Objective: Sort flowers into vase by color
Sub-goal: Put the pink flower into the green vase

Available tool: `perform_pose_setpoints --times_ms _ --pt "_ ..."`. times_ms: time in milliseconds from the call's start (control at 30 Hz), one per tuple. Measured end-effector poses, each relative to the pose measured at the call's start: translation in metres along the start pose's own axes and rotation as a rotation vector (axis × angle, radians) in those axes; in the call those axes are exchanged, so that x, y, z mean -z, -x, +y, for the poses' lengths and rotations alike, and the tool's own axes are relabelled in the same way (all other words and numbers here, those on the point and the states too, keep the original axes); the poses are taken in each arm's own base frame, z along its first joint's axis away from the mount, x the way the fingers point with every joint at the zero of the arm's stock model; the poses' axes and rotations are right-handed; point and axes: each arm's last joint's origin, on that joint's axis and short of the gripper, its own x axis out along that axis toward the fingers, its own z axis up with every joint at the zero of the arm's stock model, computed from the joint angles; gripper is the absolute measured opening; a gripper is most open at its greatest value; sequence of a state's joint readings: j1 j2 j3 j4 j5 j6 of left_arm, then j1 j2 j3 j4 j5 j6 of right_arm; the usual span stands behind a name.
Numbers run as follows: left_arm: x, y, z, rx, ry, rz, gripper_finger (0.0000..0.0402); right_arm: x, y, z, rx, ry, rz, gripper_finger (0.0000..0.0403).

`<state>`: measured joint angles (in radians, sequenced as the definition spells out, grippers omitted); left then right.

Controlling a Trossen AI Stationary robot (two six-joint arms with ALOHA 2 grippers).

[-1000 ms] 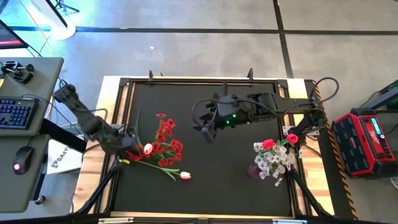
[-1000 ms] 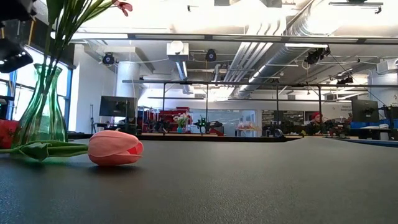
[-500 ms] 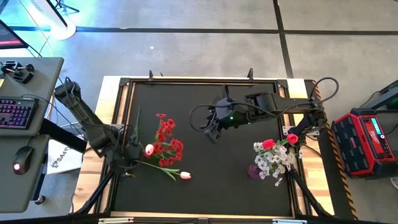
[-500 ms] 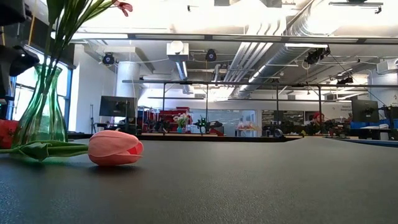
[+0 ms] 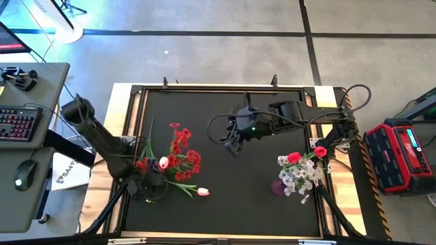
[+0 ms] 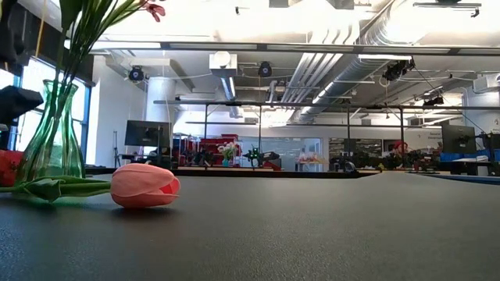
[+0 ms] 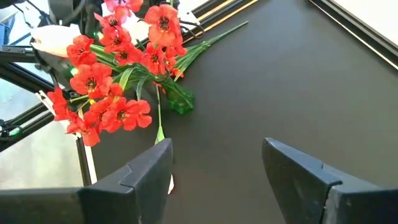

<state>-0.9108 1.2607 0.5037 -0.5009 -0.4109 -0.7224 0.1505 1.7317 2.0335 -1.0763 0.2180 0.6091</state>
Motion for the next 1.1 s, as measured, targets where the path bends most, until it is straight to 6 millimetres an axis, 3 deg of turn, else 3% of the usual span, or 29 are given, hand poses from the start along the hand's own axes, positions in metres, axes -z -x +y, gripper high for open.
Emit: perform_pose_setpoints --times_ms 400,733,867,1100 --pt "0.0 -0.024 -0.003 -0.062 0.118 0.056 0.0124 0.0 0.0 0.0 -0.002 -0.012 0.0 0.0236" --pt "-0.003 -0.027 0.001 -0.034 0.17 0.1 0.0041 0.001 0.0 0.001 -0.017 -0.018 0.009 0.0236" --pt "-0.007 -0.023 -0.001 -0.009 0.163 0.094 0.0007 0.002 0.001 0.003 -0.022 -0.016 0.011 0.0236" --pt "-0.027 0.005 -0.009 0.095 0.084 -0.029 0.0001 0.002 0.001 0.003 -0.022 -0.038 0.014 0.0236"
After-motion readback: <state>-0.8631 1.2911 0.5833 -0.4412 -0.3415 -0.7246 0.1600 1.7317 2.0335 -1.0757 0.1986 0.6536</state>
